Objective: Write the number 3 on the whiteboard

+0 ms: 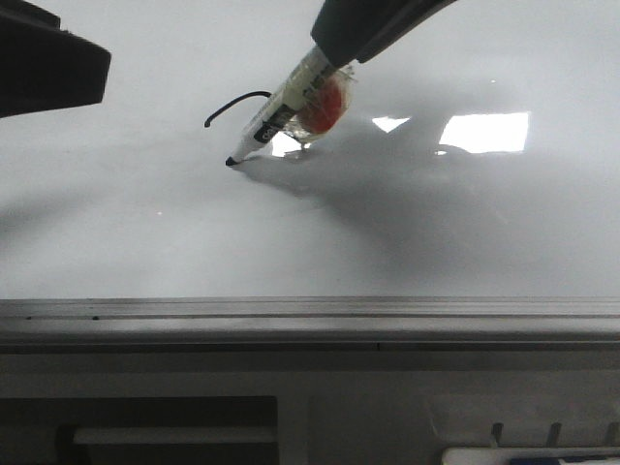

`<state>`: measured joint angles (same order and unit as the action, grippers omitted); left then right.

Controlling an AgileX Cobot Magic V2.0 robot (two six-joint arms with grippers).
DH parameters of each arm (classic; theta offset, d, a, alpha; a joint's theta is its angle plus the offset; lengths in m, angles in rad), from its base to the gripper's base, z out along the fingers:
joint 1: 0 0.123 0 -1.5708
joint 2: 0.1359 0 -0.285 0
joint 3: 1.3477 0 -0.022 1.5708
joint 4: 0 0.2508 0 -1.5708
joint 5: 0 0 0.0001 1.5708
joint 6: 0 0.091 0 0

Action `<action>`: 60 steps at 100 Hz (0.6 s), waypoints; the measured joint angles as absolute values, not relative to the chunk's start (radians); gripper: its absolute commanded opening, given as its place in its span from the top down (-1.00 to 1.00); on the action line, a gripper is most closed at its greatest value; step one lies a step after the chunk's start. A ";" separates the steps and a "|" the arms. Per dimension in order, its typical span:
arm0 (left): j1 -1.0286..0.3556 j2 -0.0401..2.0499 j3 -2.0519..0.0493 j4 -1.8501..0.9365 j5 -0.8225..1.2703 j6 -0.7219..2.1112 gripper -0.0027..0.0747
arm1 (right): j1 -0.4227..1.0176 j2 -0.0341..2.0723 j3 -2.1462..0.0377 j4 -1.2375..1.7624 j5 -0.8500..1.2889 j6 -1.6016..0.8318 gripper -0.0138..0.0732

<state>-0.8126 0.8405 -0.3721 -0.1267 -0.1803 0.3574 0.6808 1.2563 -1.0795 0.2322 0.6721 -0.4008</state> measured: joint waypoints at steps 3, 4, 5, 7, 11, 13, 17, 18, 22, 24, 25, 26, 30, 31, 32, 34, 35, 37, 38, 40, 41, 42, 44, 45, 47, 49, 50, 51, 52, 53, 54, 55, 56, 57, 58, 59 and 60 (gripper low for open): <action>-0.813 0.841 -0.372 -0.127 -0.180 0.357 0.04 | 0.681 1.254 -1.079 0.232 0.672 -0.399 0.82; -0.813 0.841 -0.372 -0.127 -0.180 0.357 0.04 | 0.681 1.252 -1.078 0.232 0.672 -0.397 0.82; -0.813 0.841 -0.372 -0.127 -0.180 0.357 0.04 | 0.681 1.249 -1.078 0.232 0.674 -0.395 0.82; -0.813 0.841 -0.372 -0.127 -0.180 0.357 0.04 | 0.681 1.247 -1.078 0.225 0.677 -0.390 0.82; -0.813 0.841 -0.372 -0.127 -0.180 0.357 0.04 | 0.681 1.236 -1.076 0.210 0.692 -0.369 0.82; -0.813 0.841 -0.372 -0.127 -0.180 0.357 0.04 | 0.681 1.229 -1.076 0.198 0.699 -0.356 0.82; -0.813 0.841 -0.372 -0.127 -0.180 0.357 0.04 | 0.681 1.217 -1.076 0.172 0.720 -0.337 0.82; -0.813 0.841 -0.372 -0.127 -0.180 0.357 0.04 | 0.681 1.215 -1.076 0.168 0.728 -0.331 0.82; -0.813 0.841 -0.372 -0.127 -0.180 0.357 0.04 | 0.681 1.206 -1.076 0.150 0.746 -0.316 0.82; -0.813 0.841 -0.372 -0.127 -0.180 0.357 0.04 | 0.681 1.204 -1.073 0.145 0.753 -0.315 0.82; -0.813 0.841 -0.372 -0.127 -0.180 0.357 0.04 | 0.681 1.202 -1.071 0.142 0.758 -0.313 0.82; -0.813 0.841 -0.372 -0.127 -0.180 0.357 0.04 | 0.681 1.201 -1.071 0.138 0.758 -0.313 0.82; -0.813 0.841 -0.372 -0.127 -0.180 0.357 0.04 | 0.689 1.199 -1.064 0.132 0.760 -0.306 0.82; -0.813 0.841 -0.372 -0.127 -0.180 0.357 0.04 | 0.693 1.199 -1.064 0.131 0.757 -0.306 0.82; -0.813 0.841 -0.372 -0.127 -0.180 0.357 0.04 | 0.695 1.199 -1.061 0.128 0.754 -0.304 0.82; -0.813 0.841 -0.372 -0.127 -0.180 0.357 0.04 | 0.703 1.199 -1.060 0.126 0.751 -0.304 0.82; -0.813 0.841 -0.372 -0.127 -0.180 0.357 0.04 | 0.706 1.202 -1.057 0.125 0.749 -0.304 0.82; -0.813 0.841 -0.372 -0.127 -0.180 0.357 0.04 | 0.715 1.206 -1.053 0.124 0.746 -0.304 0.82; -0.813 0.841 -0.372 -0.127 -0.180 0.357 0.04 | 0.722 1.211 -1.053 0.124 0.745 -0.304 0.82; -0.813 0.841 -0.372 -0.127 -0.180 0.357 0.04 | 0.729 1.217 -1.051 0.124 0.739 -0.304 0.82; -0.813 0.841 -0.372 -0.127 -0.180 0.357 0.04 | 0.737 1.223 -1.050 0.124 0.737 -0.304 0.82; -0.813 0.841 -0.372 -0.127 -0.180 0.357 0.04 | 0.741 1.227 -1.048 0.124 0.733 -0.304 0.82; -0.813 0.841 -0.372 -0.127 -0.180 0.357 0.04 | 0.753 1.238 -1.048 0.124 0.727 -0.304 0.82; -0.813 0.841 -0.372 -0.127 -0.180 0.357 0.04 | 0.761 1.247 -1.048 0.124 0.725 -0.304 0.82; -0.813 0.841 -0.372 -0.127 -0.180 0.357 0.04 | 0.769 1.255 -1.048 0.128 0.718 -0.304 0.82; -0.813 0.841 -0.372 -0.127 -0.180 0.357 0.04 | 0.779 1.269 -1.048 0.133 0.709 -0.304 0.82; -0.813 0.841 -0.372 -0.127 -0.180 0.357 0.04 | 0.786 1.278 -1.048 0.133 0.706 -0.304 0.82; -0.813 0.841 -0.372 -0.127 -0.180 0.357 0.04 | 0.789 1.283 -1.048 0.136 0.701 -0.304 0.82; -0.813 0.841 -0.372 -0.127 -0.180 0.357 0.04 | 0.795 1.292 -1.050 0.140 0.699 -0.304 0.82; -0.813 0.841 -0.372 -0.127 -0.180 0.357 0.04 | 0.798 1.297 -1.050 0.142 0.695 -0.304 0.82; -0.813 0.841 -0.372 -0.127 -0.180 0.357 0.04 | 0.801 1.301 -1.053 0.146 0.692 -0.304 0.82; -0.813 0.841 -0.372 -0.127 -0.180 0.357 0.04 | 0.807 1.309 -1.052 0.147 0.690 -0.304 0.82; -0.813 0.841 -0.372 -0.127 -0.180 0.357 0.04 | 0.809 1.313 -1.055 0.152 0.687 -0.304 0.82; -0.813 0.841 -0.372 -0.127 -0.180 0.357 0.04 | 0.811 1.320 -1.055 0.154 0.688 -0.304 0.82; -0.813 0.841 -0.372 -0.127 -0.180 0.357 0.04 | 0.814 1.323 -1.059 0.155 0.685 -0.304 0.82; -0.813 0.841 -0.372 -0.127 -0.180 0.357 0.04 | 0.817 1.328 -1.060 0.158 0.685 -0.303 0.82; -0.813 0.841 -0.372 -0.127 -0.180 0.357 0.04 | 0.817 1.330 -1.063 0.157 0.683 -0.303 0.82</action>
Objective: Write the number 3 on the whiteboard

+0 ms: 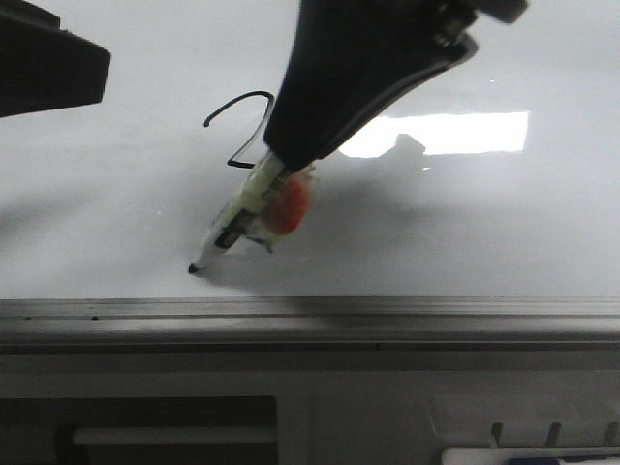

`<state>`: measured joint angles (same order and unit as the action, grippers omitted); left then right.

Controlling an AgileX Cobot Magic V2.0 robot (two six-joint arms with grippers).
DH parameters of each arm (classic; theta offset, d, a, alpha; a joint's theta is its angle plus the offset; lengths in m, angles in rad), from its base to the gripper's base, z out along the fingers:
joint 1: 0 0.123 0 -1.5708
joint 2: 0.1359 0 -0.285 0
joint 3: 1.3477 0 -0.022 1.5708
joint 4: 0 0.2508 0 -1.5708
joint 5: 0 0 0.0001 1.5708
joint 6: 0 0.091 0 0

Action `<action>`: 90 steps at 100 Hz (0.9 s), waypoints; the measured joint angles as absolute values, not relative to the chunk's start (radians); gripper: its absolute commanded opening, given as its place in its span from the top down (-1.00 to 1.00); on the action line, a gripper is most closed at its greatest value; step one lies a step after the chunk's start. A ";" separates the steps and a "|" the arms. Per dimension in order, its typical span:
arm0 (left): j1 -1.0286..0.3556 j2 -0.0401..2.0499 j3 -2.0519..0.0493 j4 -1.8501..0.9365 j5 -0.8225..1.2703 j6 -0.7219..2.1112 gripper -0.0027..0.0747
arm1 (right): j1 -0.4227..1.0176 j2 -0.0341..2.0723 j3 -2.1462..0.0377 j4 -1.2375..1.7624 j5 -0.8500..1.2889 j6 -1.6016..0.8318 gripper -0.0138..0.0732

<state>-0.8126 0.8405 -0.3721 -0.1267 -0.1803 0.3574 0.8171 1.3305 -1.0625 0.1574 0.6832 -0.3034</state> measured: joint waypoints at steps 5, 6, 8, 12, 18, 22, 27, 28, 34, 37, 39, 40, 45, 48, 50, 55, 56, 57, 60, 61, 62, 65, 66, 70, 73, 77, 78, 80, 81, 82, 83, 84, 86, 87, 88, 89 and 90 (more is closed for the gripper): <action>-0.813 0.841 -0.372 -0.127 -0.180 0.357 0.04 | 0.824 1.338 -1.069 0.160 0.683 -0.301 0.82; -0.813 0.841 -0.372 -0.127 -0.180 0.357 0.04 | 0.824 1.338 -1.069 0.160 0.683 -0.301 0.82; -0.813 0.841 -0.372 -0.127 -0.180 0.357 0.04 | 0.824 1.338 -1.071 0.160 0.683 -0.299 0.82; -0.813 0.841 -0.372 -0.127 -0.180 0.357 0.04 | 0.824 1.336 -1.071 0.160 0.683 -0.299 0.82; -0.813 0.841 -0.372 -0.127 -0.180 0.357 0.04 | 0.824 1.323 -1.071 0.155 0.687 -0.297 0.82; -0.813 0.841 -0.372 -0.127 -0.180 0.357 0.04 | 0.824 1.312 -1.071 0.142 0.692 -0.297 0.82; -0.817 0.841 -0.372 -0.128 -0.180 0.357 0.04 | 0.824 1.289 -1.071 0.124 0.702 -0.297 0.82; -0.820 0.841 -0.372 -0.128 -0.180 0.357 0.04 | 0.824 1.286 -1.071 0.121 0.705 -0.297 0.82; -0.840 0.841 -0.372 -0.120 -0.180 0.357 0.04 | 0.822 1.261 -1.071 0.108 0.735 -0.297 0.82; -0.853 0.841 -0.372 -0.107 -0.180 0.357 0.04 | 0.822 1.253 -1.071 0.100 0.749 -0.297 0.82; -0.864 0.841 -0.372 -0.096 -0.180 0.357 0.04 | 0.822 1.247 -1.071 0.098 0.761 -0.297 0.82; -0.867 0.841 -0.372 -0.092 -0.180 0.357 0.04 | 0.822 1.245 -1.071 0.098 0.767 -0.297 0.82; -0.898 0.843 -0.372 -0.068 -0.176 0.357 0.04 | 0.822 1.238 -1.071 0.096 0.785 -0.297 0.82; -0.921 0.846 -0.372 -0.057 -0.174 0.357 0.04 | 0.822 1.235 -1.071 0.096 0.794 -0.297 0.82; -0.934 0.851 -0.372 -0.055 -0.174 0.357 0.04 | 0.824 1.233 -1.071 0.096 0.800 -0.297 0.82; -0.962 0.862 -0.372 -0.045 -0.174 0.357 0.03 | 0.837 1.232 -1.073 0.096 0.809 -0.297 0.82; -0.965 0.866 -0.372 -0.044 -0.174 0.357 0.03 | 0.839 1.232 -1.073 0.094 0.810 -0.297 0.82; -0.971 0.868 -0.372 -0.044 -0.174 0.357 0.02 | 0.843 1.232 -1.075 0.091 0.810 -0.297 0.82; -0.978 0.876 -0.372 -0.042 -0.174 0.357 0.01 | 0.853 1.232 -1.075 0.089 0.810 -0.297 0.82; -0.981 0.880 -0.372 -0.042 -0.174 0.357 0.00 | 0.856 1.232 -1.075 0.089 0.810 -0.297 0.82; -0.983 0.882 -0.372 -0.042 -0.174 0.357 -0.01 | 0.863 1.232 -1.075 0.089 0.810 -0.297 0.82; -0.986 0.891 -0.372 -0.042 -0.174 0.357 -0.04 | 0.876 1.232 -1.077 0.089 0.810 -0.297 0.82; -0.986 0.896 -0.372 -0.042 -0.174 0.357 -0.05 | 0.880 1.232 -1.077 0.089 0.807 -0.297 0.82; -0.987 0.909 -0.372 -0.042 -0.174 0.357 -0.08 | 0.899 1.232 -1.078 0.089 0.803 -0.297 0.82; -0.987 0.918 -0.372 -0.042 -0.174 0.359 -0.09 | 0.909 1.232 -1.079 0.089 0.795 -0.297 0.82; -0.987 0.931 -0.372 -0.042 -0.174 0.361 -0.10 | 0.922 1.232 -1.079 0.091 0.792 -0.297 0.82; -0.987 0.933 -0.372 -0.042 -0.174 0.361 -0.10 | 0.924 1.232 -1.079 0.091 0.790 -0.297 0.82; -0.987 0.939 -0.372 -0.042 -0.174 0.361 -0.10 | 0.927 1.232 -1.079 0.091 0.788 -0.297 0.82; -0.987 0.941 -0.372 -0.042 -0.174 0.361 -0.10 | 0.929 1.232 -1.079 0.091 0.788 -0.297 0.82; -0.987 0.945 -0.372 -0.042 -0.174 0.361 -0.10 | 0.932 1.232 -1.079 0.091 0.786 -0.297 0.82; -0.987 0.947 -0.372 -0.042 -0.176 0.361 -0.10 | 0.932 1.232 -1.079 0.091 0.786 -0.297 0.82; -0.987 0.950 -0.372 -0.042 -0.176 0.361 -0.10 | 0.935 1.232 -1.079 0.091 0.786 -0.297 0.82; -0.987 0.952 -0.372 -0.042 -0.176 0.361 -0.10 | 0.934 1.232 -1.079 0.091 0.786 -0.297 0.82; -0.987 0.957 -0.372 -0.042 -0.176 0.361 -0.10 | 0.934 1.232 -1.079 0.091 0.786 -0.297 0.82; -0.987 0.958 -0.372 -0.042 -0.176 0.361 -0.10 | 0.934 1.232 -1.079 0.091 0.784 -0.297 0.82; -0.987 0.962 -0.372 -0.042 -0.176 0.361 -0.10 | 0.934 1.232 -1.079 0.091 0.784 -0.297 0.82; -0.987 0.964 -0.372 -0.040 -0.176 0.361 -0.10 | 0.934 1.232 -1.079 0.091 0.784 -0.297 0.82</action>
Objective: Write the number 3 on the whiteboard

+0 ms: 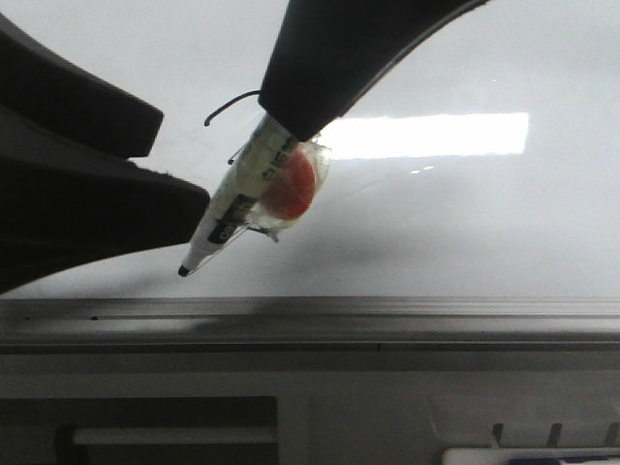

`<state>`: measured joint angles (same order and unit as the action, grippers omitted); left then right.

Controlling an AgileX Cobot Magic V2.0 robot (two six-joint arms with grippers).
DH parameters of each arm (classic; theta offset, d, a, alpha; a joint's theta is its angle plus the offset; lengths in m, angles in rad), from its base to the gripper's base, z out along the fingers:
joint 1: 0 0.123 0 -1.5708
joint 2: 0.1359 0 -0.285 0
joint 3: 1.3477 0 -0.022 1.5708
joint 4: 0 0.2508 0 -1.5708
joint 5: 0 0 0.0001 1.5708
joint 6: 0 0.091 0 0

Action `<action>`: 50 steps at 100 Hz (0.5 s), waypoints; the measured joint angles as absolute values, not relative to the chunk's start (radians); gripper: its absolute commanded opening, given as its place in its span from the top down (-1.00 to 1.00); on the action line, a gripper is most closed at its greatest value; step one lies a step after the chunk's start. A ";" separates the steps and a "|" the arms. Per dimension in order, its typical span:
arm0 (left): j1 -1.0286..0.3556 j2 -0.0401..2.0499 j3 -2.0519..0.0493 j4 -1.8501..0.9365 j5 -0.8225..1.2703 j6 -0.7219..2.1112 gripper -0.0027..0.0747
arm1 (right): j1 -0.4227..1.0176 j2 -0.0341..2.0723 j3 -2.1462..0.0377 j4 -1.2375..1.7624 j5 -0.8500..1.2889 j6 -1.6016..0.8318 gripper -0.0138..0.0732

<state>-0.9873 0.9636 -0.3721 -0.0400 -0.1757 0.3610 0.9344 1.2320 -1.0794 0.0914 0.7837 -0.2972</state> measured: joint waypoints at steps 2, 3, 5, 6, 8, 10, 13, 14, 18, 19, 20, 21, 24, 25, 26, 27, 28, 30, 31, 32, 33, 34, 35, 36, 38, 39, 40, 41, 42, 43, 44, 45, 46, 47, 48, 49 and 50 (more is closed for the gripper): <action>-0.987 0.969 -0.372 -0.040 -0.176 0.361 -0.10 | 0.934 1.232 -1.079 0.091 0.781 -0.297 0.82; -0.987 0.969 -0.372 -0.040 -0.176 0.361 -0.10 | 0.934 1.232 -1.079 0.091 0.781 -0.297 0.82; -0.987 0.975 -0.372 -0.040 -0.176 0.363 -0.10 | 0.937 1.232 -1.079 0.091 0.779 -0.297 0.82; -0.987 0.979 -0.372 -0.040 -0.176 0.363 -0.10 | 0.939 1.232 -1.079 0.091 0.779 -0.297 0.82; -0.987 0.984 -0.372 -0.040 -0.178 0.363 -0.10 | 0.941 1.232 -1.079 0.091 0.779 -0.297 0.82; -0.987 0.987 -0.372 -0.040 -0.178 0.363 -0.10 | 0.944 1.232 -1.079 0.091 0.777 -0.297 0.82; -0.987 0.997 -0.372 -0.040 -0.179 0.364 -0.10 | 0.949 1.232 -1.079 0.090 0.773 -0.297 0.82; -0.987 0.999 -0.372 -0.040 -0.180 0.364 -0.10 | 0.952 1.232 -1.079 0.090 0.773 -0.297 0.82; -0.987 1.011 -0.372 -0.040 -0.180 0.364 -0.10 | 0.963 1.232 -1.079 0.090 0.764 -0.297 0.82; -0.987 1.013 -0.372 -0.040 -0.180 0.364 -0.10 | 0.968 1.232 -1.079 0.090 0.762 -0.297 0.82; -0.987 1.017 -0.372 -0.040 -0.180 0.364 -0.10 | 0.970 1.232 -1.079 0.090 0.760 -0.297 0.82; -0.987 1.017 -0.372 -0.040 -0.181 0.364 -0.10 | 0.975 1.232 -1.079 0.090 0.760 -0.297 0.82; -0.987 1.023 -0.372 -0.040 -0.181 0.365 -0.10 | 0.982 1.232 -1.079 0.090 0.755 -0.297 0.82; -0.987 1.026 -0.372 -0.040 -0.181 0.365 -0.10 | 0.983 1.232 -1.079 0.090 0.753 -0.297 0.82; -0.987 1.028 -0.372 -0.040 -0.181 0.367 -0.10 | 0.985 1.232 -1.079 0.090 0.751 -0.297 0.82; -0.987 1.029 -0.372 -0.040 -0.181 0.367 -0.10 | 0.987 1.232 -1.079 0.090 0.751 -0.297 0.82; -0.987 1.031 -0.372 -0.040 -0.181 0.367 -0.10 | 0.990 1.232 -1.079 0.090 0.749 -0.297 0.82; -0.987 1.031 -0.372 -0.040 -0.182 0.367 -0.10 | 0.992 1.232 -1.079 0.091 0.749 -0.297 0.82; -0.987 1.031 -0.372 -0.040 -0.184 0.367 -0.09 | 0.994 1.232 -1.079 0.091 0.749 -0.297 0.82; -0.987 1.031 -0.372 -0.040 -0.187 0.367 -0.09 | 0.995 1.232 -1.079 0.091 0.749 -0.297 0.82; -0.987 1.033 -0.372 -0.040 -0.189 0.367 -0.08 | 0.995 1.232 -1.079 0.091 0.749 -0.297 0.82; -0.987 1.033 -0.372 -0.040 -0.189 0.367 -0.07 | 0.997 1.232 -1.079 0.091 0.749 -0.297 0.82; -0.987 1.033 -0.372 -0.040 -0.191 0.367 -0.06 | 0.996 1.232 -1.079 0.091 0.747 -0.297 0.82; -0.987 1.033 -0.372 -0.040 -0.194 0.367 -0.03 | 0.996 1.232 -1.079 0.091 0.747 -0.297 0.82; -0.987 1.033 -0.372 -0.040 -0.197 0.367 0.03 | 0.996 1.232 -1.079 0.091 0.747 -0.297 0.82; -0.987 1.033 -0.372 -0.040 -0.199 0.367 0.06 | 0.996 1.232 -1.079 0.091 0.747 -0.297 0.82; -0.987 1.033 -0.372 -0.040 -0.201 0.367 0.10 | 0.996 1.232 -1.079 0.091 0.747 -0.297 0.82; -0.987 1.033 -0.372 -0.040 -0.201 0.367 0.17 | 0.996 1.232 -1.079 0.091 0.747 -0.297 0.82; -0.987 1.033 -0.372 -0.040 -0.202 0.367 0.22 | 0.996 1.232 -1.079 0.091 0.747 -0.297 0.82; -0.987 1.033 -0.372 -0.040 -0.202 0.367 0.32 | 0.996 1.232 -1.079 0.091 0.747 -0.297 0.82; -0.987 1.033 -0.372 -0.040 -0.204 0.367 0.38 | 0.996 1.232 -1.079 0.091 0.746 -0.297 0.82; -0.987 1.033 -0.372 -0.040 -0.204 0.367 0.49 | 0.996 1.232 -1.079 0.091 0.746 -0.297 0.82; -0.987 1.033 -0.372 -0.040 -0.204 0.367 0.55 | 0.996 1.232 -1.079 0.091 0.746 -0.297 0.82; -0.987 1.033 -0.372 -0.040 -0.204 0.367 0.61 | 0.996 1.232 -1.079 0.091 0.746 -0.297 0.82; -0.987 1.033 -0.372 -0.040 -0.204 0.367 0.73 | 0.996 1.232 -1.079 0.091 0.746 -0.297 0.82; -0.987 1.033 -0.372 -0.040 -0.204 0.367 0.80 | 0.996 1.232 -1.079 0.091 0.746 -0.297 0.82; -0.987 1.033 -0.372 -0.040 -0.204 0.367 0.92 | 0.996 1.232 -1.079 0.091 0.746 -0.297 0.82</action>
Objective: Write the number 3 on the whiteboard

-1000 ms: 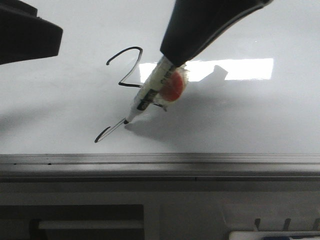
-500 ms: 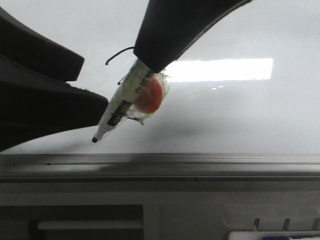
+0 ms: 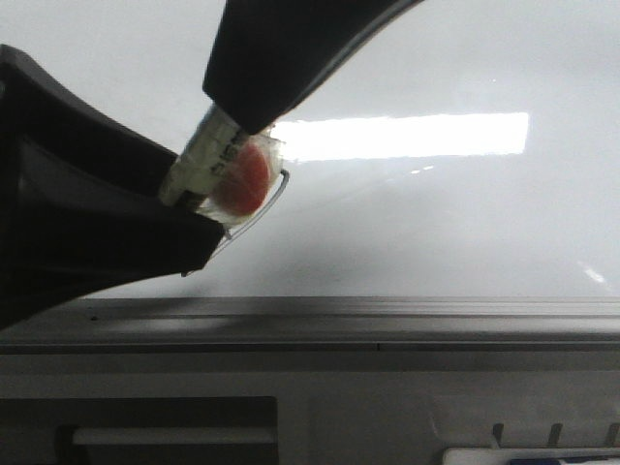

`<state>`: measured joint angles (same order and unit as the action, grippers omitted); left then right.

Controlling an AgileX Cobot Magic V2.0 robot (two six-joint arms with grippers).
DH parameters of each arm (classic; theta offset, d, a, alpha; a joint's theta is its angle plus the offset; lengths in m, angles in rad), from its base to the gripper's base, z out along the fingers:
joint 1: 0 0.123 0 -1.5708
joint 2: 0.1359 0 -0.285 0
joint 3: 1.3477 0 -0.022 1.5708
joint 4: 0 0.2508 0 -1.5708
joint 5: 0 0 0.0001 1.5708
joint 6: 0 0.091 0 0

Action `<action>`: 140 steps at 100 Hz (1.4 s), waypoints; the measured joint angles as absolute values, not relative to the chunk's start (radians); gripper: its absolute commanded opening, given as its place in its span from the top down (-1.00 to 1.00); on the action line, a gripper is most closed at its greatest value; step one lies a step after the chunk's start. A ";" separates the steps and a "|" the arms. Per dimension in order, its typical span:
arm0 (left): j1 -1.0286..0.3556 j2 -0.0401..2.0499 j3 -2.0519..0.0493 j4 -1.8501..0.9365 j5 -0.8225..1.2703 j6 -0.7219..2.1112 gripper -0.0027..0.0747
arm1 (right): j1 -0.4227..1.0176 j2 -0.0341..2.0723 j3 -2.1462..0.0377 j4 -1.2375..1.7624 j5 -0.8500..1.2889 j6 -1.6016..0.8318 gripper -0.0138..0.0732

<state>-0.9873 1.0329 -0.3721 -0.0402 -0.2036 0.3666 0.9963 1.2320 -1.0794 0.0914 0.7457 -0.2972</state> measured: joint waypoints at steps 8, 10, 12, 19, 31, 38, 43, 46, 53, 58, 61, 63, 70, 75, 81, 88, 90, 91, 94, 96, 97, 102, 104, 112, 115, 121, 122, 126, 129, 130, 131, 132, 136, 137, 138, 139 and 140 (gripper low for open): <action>-0.992 1.033 -0.372 -0.031 -0.201 0.373 0.99 | 0.996 1.232 -1.082 0.089 0.733 -0.297 0.82; -0.994 1.033 -0.372 -0.027 -0.200 0.378 0.99 | 0.996 1.232 -1.081 0.089 0.733 -0.297 0.82; -0.994 1.033 -0.372 -0.023 -0.197 0.383 0.98 | 0.996 1.232 -1.081 0.089 0.733 -0.297 0.82; -0.996 1.033 -0.372 -0.013 -0.194 0.390 0.99 | 0.996 1.232 -1.081 0.089 0.733 -0.297 0.82; -0.996 1.033 -0.372 -0.011 -0.192 0.394 0.99 | 0.996 1.232 -1.081 0.091 0.733 -0.297 0.82; -0.996 1.033 -0.372 -0.011 -0.192 0.394 0.99 | 0.996 1.232 -1.081 0.091 0.733 -0.297 0.77; -0.996 1.033 -0.372 -0.011 -0.192 0.394 0.99 | 0.996 1.232 -1.081 0.091 0.733 -0.297 0.59; -0.996 1.033 -0.372 -0.011 -0.192 0.394 0.99 | 0.996 1.232 -1.081 0.091 0.732 -0.295 0.43; -0.996 1.033 -0.374 -0.019 -0.192 0.391 0.99 | 0.996 1.232 -1.081 0.091 0.719 -0.295 -0.11; -0.996 1.033 -0.374 -0.042 -0.192 0.386 0.99 | 0.996 1.232 -1.081 0.091 0.707 -0.295 -0.57; -0.996 1.033 -0.374 -0.063 -0.192 0.382 0.99 | 0.996 1.232 -1.081 0.091 0.695 -0.295 -0.76; -0.996 1.033 -0.374 -0.081 -0.190 0.382 0.99 | 0.996 1.232 -1.081 0.091 0.690 -0.295 -0.87; -0.996 1.033 -0.374 -0.150 -0.188 0.378 0.99 | 0.987 1.228 -1.081 0.089 0.662 -0.295 -0.81; -0.989 1.033 -0.374 -0.203 -0.188 0.378 0.99 | 0.976 1.222 -1.081 0.089 0.648 -0.295 -0.74; -0.967 1.033 -0.374 -0.296 -0.188 0.377 0.99 | 0.958 1.212 -1.081 0.087 0.640 -0.292 -0.67; -0.929 1.033 -0.374 -0.444 -0.188 0.376 0.99 | 0.944 1.199 -1.081 0.083 0.638 -0.267 -0.59; -0.916 1.033 -0.374 -0.495 -0.188 0.376 0.99 | 0.942 1.197 -1.081 0.083 0.638 -0.259 -0.57; -0.911 1.033 -0.374 -0.512 -0.188 0.376 0.99 | 0.942 1.194 -1.081 0.083 0.638 -0.254 -0.56; -0.894 1.033 -0.374 -0.579 -0.188 0.376 0.99 | 0.940 1.192 -1.081 0.083 0.638 -0.243 -0.54; -0.881 1.033 -0.374 -0.626 -0.188 0.376 0.99 | 0.940 1.190 -1.081 0.083 0.640 -0.238 -0.53; -0.873 1.033 -0.374 -0.656 -0.188 0.376 0.99 | 0.940 1.188 -1.081 0.083 0.642 -0.238 -0.53; -0.847 1.033 -0.374 -0.735 -0.188 0.372 0.99 | 0.940 1.186 -1.081 0.083 0.649 -0.229 -0.52; -0.836 1.033 -0.374 -0.757 -0.188 0.372 0.99 | 0.940 1.186 -1.081 0.083 0.652 -0.227 -0.52; -0.804 1.036 -0.374 -0.808 -0.175 0.372 0.99 | 0.940 1.186 -1.081 0.083 0.667 -0.223 -0.52; -0.795 1.040 -0.374 -0.823 -0.169 0.372 0.99 | 0.940 1.186 -1.081 0.083 0.668 -0.217 -0.52; -0.777 1.051 -0.376 -0.854 -0.148 0.372 0.99 | 0.940 1.186 -1.081 0.083 0.668 -0.217 -0.52; -0.775 1.054 -0.376 -0.856 -0.145 0.372 0.99 | 0.940 1.186 -1.081 0.083 0.668 -0.217 -0.52; -0.771 1.061 -0.377 -0.867 -0.128 0.372 0.99 | 0.940 1.186 -1.081 0.083 0.668 -0.217 -0.52; -0.766 1.066 -0.380 -0.874 -0.118 0.372 0.99 | 0.940 1.186 -1.081 0.083 0.671 -0.217 -0.52; -0.766 1.066 -0.380 -0.876 -0.115 0.372 0.99 | 0.940 1.186 -1.081 0.083 0.671 -0.217 -0.52; -0.766 1.069 -0.382 -0.879 -0.113 0.372 0.99 | 0.940 1.186 -1.081 0.083 0.671 -0.217 -0.52; -0.764 1.069 -0.382 -0.881 -0.111 0.372 0.99 | 0.940 1.186 -1.081 0.083 0.671 -0.217 -0.52; -0.765 1.076 -0.388 -0.885 -0.106 0.372 0.99 | 0.940 1.186 -1.081 0.083 0.671 -0.217 -0.52; -0.765 1.076 -0.389 -0.885 -0.103 0.372 0.99 | 0.940 1.186 -1.081 0.083 0.671 -0.217 -0.52; -0.765 1.078 -0.389 -0.885 -0.103 0.372 0.98 | 0.940 1.186 -1.081 0.083 0.671 -0.217 -0.52; -0.765 1.078 -0.391 -0.885 -0.101 0.372 0.98 | 0.940 1.186 -1.081 0.083 0.671 -0.217 -0.52; -0.765 1.081 -0.391 -0.887 -0.098 0.372 0.98 | 0.940 1.186 -1.081 0.083 0.671 -0.217 -0.52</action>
<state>-0.7649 1.0815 -0.3910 -0.8873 -0.0983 0.3717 0.9402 1.1860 -1.0815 0.0829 0.6706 -0.2174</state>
